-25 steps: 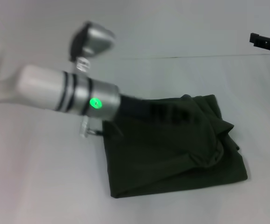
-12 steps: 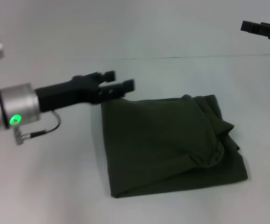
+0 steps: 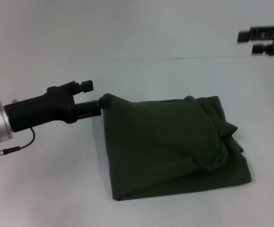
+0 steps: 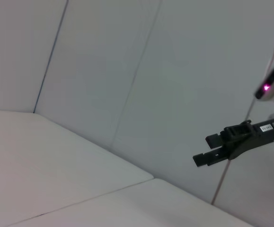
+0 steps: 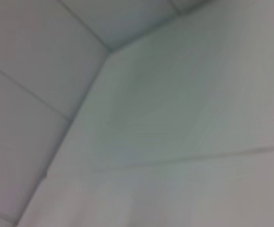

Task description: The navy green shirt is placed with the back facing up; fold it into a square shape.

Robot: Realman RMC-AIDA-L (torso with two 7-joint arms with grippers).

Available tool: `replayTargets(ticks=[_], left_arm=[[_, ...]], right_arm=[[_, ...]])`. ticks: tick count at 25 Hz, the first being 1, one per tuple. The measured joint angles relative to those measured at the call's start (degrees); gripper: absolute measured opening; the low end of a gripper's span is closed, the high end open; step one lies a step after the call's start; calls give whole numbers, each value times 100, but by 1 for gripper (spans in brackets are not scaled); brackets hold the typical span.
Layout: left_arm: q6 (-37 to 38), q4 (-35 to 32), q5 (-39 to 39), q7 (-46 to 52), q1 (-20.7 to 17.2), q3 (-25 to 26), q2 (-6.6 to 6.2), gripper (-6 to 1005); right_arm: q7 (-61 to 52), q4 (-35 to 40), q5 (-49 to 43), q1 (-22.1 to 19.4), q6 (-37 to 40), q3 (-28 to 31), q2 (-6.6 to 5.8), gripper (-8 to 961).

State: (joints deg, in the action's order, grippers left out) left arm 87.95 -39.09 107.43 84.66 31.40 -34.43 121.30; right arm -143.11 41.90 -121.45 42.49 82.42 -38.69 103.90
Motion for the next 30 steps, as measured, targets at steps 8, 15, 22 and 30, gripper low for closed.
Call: replayTargets(ticks=[8, 15, 22, 30], left_arm=[[63, 66, 72, -810, -141, 99, 45, 906], [4, 70, 78, -978, -208, 106, 95, 906], [-155, 152, 72, -1081, -208, 111, 105, 905], [-226, 209, 70, -1115, -166, 97, 114, 905]], right_arm=[[-639, -370, -1065, 463, 357, -148, 186, 852], [-690, -1039, -1141, 739, -79, -700, 203, 845], [-845, -1100, -1292, 815, -101, -1018, 193, 839], [-827, -1151, -1464, 857, -582, -1275, 344, 831]])
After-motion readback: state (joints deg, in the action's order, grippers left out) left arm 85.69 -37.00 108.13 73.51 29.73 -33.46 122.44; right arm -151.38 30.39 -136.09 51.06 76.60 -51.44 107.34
